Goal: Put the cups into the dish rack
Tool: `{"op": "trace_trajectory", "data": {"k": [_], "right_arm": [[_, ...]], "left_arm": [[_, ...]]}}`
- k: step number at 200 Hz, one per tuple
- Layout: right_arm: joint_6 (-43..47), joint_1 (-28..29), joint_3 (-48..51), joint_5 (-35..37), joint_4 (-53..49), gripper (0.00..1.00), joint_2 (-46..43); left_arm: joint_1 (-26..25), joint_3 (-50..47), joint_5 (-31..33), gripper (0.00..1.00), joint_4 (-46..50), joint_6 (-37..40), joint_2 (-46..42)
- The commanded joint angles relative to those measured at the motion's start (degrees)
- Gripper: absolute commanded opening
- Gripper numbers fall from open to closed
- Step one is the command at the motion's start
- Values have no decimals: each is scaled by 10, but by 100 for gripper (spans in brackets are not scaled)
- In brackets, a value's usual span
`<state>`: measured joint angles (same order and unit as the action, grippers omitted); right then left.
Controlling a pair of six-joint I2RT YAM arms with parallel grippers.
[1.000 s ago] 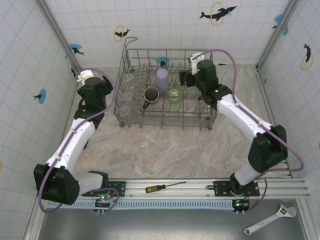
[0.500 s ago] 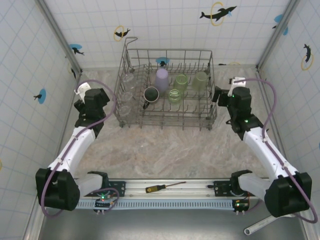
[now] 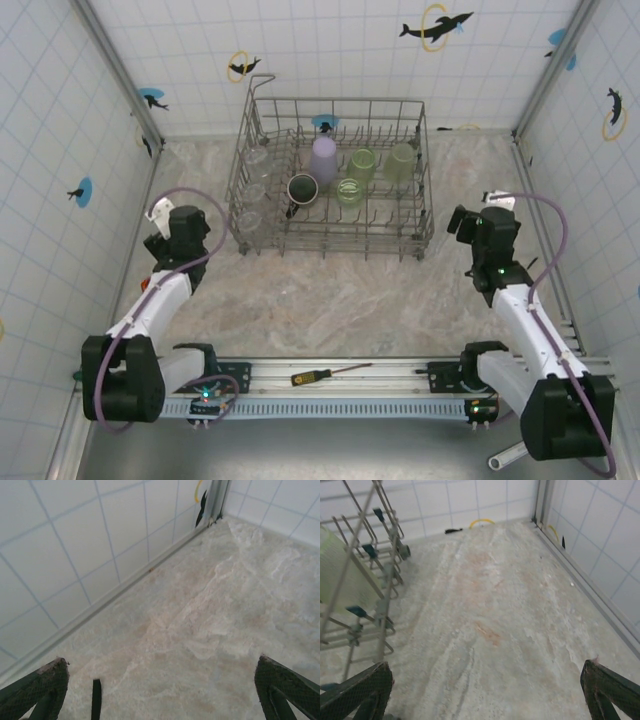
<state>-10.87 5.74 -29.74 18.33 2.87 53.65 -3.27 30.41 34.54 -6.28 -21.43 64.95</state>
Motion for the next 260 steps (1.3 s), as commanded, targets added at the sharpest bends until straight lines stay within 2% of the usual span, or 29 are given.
{"op": "trace_trajectory", "data": {"k": [1, 39, 63, 88, 106, 132, 158, 183, 215, 238, 260], "right_arm": [[2, -6, 49, 3, 69, 100, -14], [-14, -7, 158, 11, 199, 100, -34], [-28, -8, 191, 28, 231, 100, -26], [-31, -9, 225, 43, 276, 100, -10], [-45, -8, 245, 56, 305, 100, 0], [-45, -8, 289, 74, 388, 100, 8], [-30, -8, 331, 97, 464, 100, 18], [-7, -9, 352, 106, 500, 100, 33], [8, -11, 382, 103, 612, 100, 102], [10, -11, 379, 68, 690, 100, 181], [46, 5, 356, 74, 702, 100, 216]], "left_arm": [[1, -52, -15, 97, -67, -28, 12], [1, -139, -40, 98, -190, -9, 37], [1, -207, -52, 97, -296, 15, 29], [1, -252, -84, 98, -387, 54, 46], [1, -266, -117, 97, -430, 112, 70], [1, -337, -187, 97, -614, 174, 96], [3, -326, -211, 97, -637, 192, 130], [9, -342, -236, 97, -760, 202, 211], [19, -326, -237, 98, -717, 192, 219], [19, -326, -238, 98, -717, 191, 219], [31, -313, -262, 98, -693, 183, 220]]}}
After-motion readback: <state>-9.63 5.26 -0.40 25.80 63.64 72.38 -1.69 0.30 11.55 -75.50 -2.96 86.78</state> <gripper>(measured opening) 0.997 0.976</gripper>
